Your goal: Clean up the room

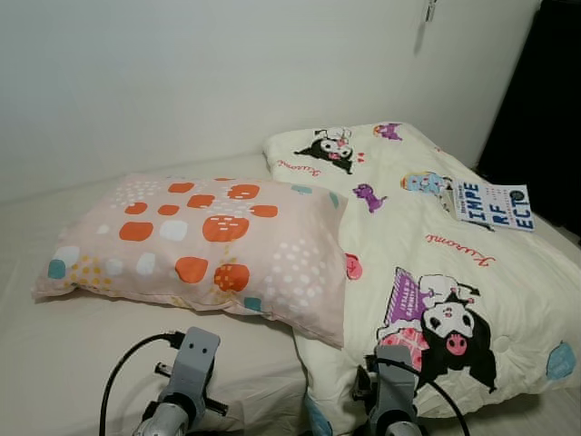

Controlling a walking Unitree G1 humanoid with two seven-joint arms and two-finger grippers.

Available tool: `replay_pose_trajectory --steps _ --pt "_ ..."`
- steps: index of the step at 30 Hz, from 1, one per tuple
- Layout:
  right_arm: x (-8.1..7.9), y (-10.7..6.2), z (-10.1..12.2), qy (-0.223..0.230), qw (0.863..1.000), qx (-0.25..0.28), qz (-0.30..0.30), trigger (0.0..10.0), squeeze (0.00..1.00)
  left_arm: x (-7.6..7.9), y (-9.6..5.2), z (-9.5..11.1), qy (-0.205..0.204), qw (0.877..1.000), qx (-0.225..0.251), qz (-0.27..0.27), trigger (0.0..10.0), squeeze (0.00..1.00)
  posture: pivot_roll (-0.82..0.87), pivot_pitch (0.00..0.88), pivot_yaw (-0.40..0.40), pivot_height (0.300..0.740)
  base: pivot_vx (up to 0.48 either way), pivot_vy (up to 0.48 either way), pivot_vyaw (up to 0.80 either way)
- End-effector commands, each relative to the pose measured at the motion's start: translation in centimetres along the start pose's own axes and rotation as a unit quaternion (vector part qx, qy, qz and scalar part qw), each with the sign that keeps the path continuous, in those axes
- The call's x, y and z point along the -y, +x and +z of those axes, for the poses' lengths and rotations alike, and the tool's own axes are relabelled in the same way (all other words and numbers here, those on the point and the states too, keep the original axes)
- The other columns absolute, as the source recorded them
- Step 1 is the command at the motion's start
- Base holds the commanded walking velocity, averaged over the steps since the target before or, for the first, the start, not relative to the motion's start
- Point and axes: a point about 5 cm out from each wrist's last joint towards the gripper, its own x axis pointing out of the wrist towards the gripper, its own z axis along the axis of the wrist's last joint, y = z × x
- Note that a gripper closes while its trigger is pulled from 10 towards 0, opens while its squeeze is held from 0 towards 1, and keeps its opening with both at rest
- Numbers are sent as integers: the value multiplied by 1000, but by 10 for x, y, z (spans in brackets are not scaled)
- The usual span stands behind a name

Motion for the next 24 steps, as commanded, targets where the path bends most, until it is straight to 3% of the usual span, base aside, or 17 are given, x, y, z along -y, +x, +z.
replay_pose_trajectory --steps 1,18,24 --pt "-2 -1 -3 7 1000 -8 1 10000 0 -4 -3 -5 5 1000 -9 4 10000 0 53 149 18 573 0 0 0" --pt "-2 0 2 13 1000 5 1 10000 0 -5 -3 -4 4 1000 -9 5 10000 0 52 149 18 573 0 0 0" --pt "-1 0 5 11 1000 12 -1 10000 0 -4 -2 -4 4 1000 -8 6 10000 0 51 147 18 593 0 0 0"
